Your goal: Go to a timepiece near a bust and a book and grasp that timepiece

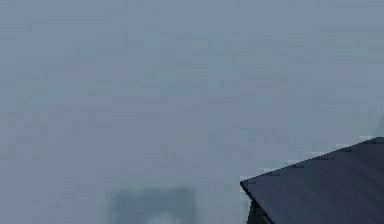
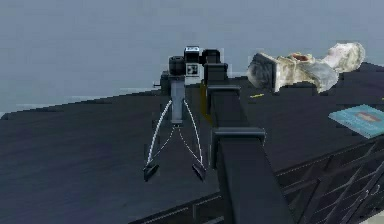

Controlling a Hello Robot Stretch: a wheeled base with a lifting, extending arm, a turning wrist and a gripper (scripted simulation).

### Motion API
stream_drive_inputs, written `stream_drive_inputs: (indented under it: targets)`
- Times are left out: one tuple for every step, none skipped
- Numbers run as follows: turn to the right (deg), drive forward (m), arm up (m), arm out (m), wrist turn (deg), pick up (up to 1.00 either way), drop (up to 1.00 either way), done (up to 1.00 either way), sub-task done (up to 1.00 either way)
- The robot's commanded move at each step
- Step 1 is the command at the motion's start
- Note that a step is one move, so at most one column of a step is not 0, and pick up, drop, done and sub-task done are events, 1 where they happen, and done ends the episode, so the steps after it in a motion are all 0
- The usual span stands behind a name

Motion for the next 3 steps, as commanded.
stream_drive_inputs:
  targets:
    - [0.0, 0.00, 0.00, 0.00, 45.0, 0.00, 0.00, 0.00, 0.00]
    - [0.0, 0.00, 0.00, 0.00, 45.0, 0.00, 0.00, 0.00, 0.00]
    - [0.0, 0.00, 0.00, 0.00, 45.0, 0.00, 0.00, 0.00, 0.00]
